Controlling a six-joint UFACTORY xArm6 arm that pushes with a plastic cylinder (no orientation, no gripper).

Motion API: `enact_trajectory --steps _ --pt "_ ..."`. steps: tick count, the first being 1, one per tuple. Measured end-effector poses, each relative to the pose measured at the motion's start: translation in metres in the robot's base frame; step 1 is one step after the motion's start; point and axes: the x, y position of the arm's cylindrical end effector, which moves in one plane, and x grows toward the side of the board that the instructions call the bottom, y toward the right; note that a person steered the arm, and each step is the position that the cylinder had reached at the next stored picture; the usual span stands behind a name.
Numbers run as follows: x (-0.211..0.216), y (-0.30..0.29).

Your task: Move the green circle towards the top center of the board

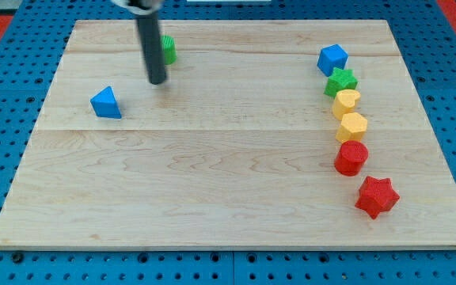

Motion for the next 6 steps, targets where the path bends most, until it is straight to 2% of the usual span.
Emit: enact_trajectory --steps 1,3,4,6 --pt "-0.020 -0.014" --pt "-0.067 0.044" --pt "-0.073 0.083" --pt "-0.075 0.092"
